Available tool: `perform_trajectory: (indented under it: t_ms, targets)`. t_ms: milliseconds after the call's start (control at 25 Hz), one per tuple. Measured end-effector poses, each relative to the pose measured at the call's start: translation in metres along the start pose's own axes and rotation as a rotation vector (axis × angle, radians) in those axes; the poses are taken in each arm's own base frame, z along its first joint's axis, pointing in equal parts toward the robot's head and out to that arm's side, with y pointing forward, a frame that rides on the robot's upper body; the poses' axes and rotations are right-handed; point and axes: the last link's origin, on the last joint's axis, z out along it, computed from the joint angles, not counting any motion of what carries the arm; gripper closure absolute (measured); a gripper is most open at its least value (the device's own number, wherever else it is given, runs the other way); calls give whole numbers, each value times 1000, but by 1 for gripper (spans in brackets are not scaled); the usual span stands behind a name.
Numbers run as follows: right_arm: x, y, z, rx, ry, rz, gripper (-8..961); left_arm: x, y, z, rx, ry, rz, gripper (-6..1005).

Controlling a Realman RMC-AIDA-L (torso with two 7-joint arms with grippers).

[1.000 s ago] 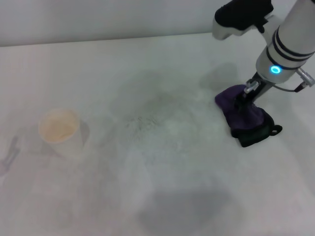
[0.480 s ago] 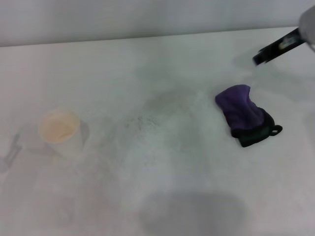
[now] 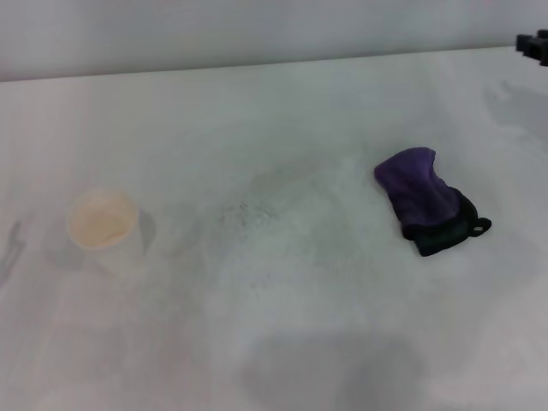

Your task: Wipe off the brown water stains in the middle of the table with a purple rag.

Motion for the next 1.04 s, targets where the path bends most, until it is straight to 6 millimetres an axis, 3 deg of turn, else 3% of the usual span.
perform_trajectory:
  t_ms: [280, 520, 720, 1040]
  targets:
    - [46, -15, 0, 60, -227, 5, 618, 3, -6, 5, 64, 18, -27, 107]
    - [77, 0, 4, 165, -356, -157, 618, 7, -15, 10, 137, 38, -39, 107]
    - [86, 13, 5, 224, -427, -247, 618, 9, -28, 7, 233, 56, -44, 107]
    - [84, 9, 0, 258, -478, -186, 618, 15, -40, 12, 295, 86, -40, 107]
